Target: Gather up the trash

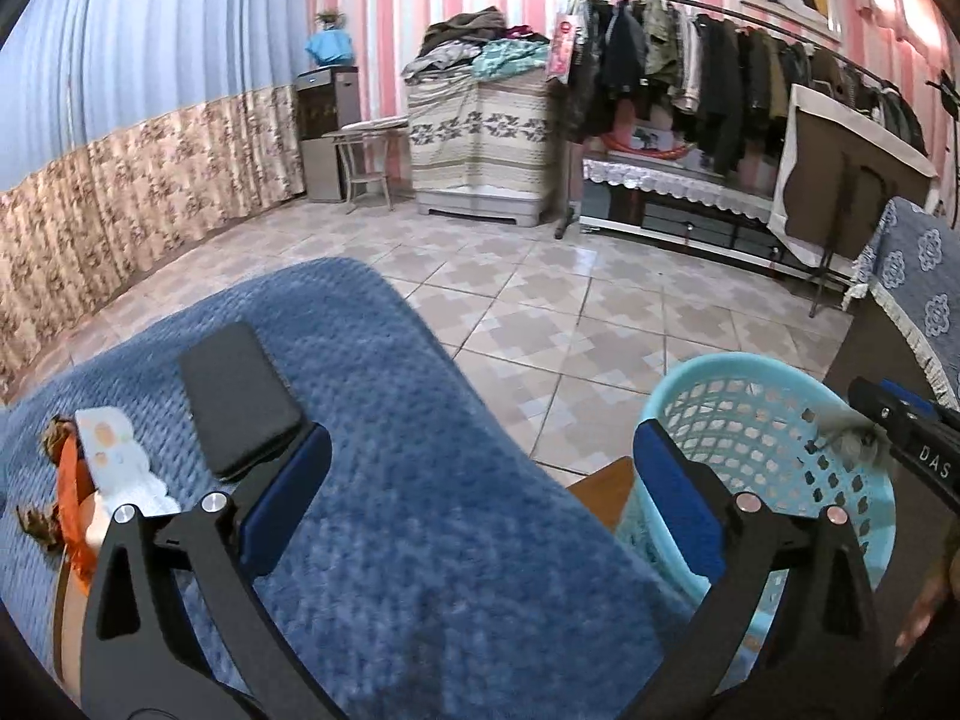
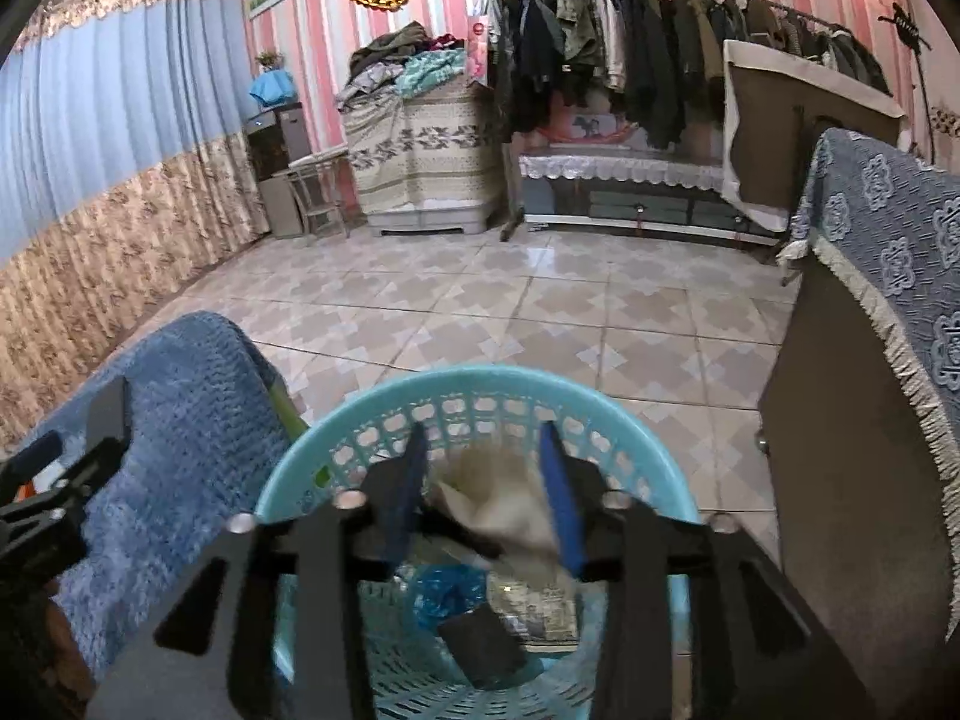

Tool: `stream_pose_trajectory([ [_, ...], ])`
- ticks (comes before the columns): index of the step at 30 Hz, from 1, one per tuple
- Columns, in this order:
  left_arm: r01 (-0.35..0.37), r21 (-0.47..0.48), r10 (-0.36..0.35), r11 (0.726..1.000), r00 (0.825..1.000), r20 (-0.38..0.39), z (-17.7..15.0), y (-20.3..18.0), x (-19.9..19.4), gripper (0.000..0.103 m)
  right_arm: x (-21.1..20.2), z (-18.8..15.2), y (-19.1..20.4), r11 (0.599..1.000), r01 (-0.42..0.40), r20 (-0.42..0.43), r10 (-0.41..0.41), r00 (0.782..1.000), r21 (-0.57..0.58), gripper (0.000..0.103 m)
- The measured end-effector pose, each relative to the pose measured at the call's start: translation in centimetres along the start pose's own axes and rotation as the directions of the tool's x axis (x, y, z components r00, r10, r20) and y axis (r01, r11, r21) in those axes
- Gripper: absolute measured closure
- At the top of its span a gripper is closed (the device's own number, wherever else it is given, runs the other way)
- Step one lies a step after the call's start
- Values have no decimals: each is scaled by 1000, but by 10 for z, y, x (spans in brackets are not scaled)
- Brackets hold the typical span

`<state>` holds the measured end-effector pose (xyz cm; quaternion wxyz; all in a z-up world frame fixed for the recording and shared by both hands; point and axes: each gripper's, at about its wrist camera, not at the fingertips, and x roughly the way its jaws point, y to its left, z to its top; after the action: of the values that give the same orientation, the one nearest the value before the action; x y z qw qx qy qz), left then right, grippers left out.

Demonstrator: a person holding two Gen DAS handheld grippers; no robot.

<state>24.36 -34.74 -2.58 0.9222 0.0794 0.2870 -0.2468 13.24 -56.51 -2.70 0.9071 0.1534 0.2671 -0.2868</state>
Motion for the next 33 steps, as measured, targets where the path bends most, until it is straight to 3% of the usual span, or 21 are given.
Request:
stream_pose_trajectory([
  [3,-14,-17,14,1000,1000,-4,-3,11,-2,6,-5,0,2,1000,-9,21,8,1000,20,33],
  [10,-54,-60,54,997,999,-8,-10,37,-13,6,-12,2,21,999,28,45,-27,999,-28,12],
  [21,-130,-123,133,984,991,10,-23,88,-61,6,-24,2,57,998,-23,54,26,998,-50,10],
  [25,-176,-158,180,972,984,11,-32,119,-83,6,-34,-4,93,994,-93,55,97,994,-63,10],
  [33,-321,-218,328,922,945,-5,-59,196,-124,6,-46,-25,169,965,-199,50,210,976,-170,10],
])
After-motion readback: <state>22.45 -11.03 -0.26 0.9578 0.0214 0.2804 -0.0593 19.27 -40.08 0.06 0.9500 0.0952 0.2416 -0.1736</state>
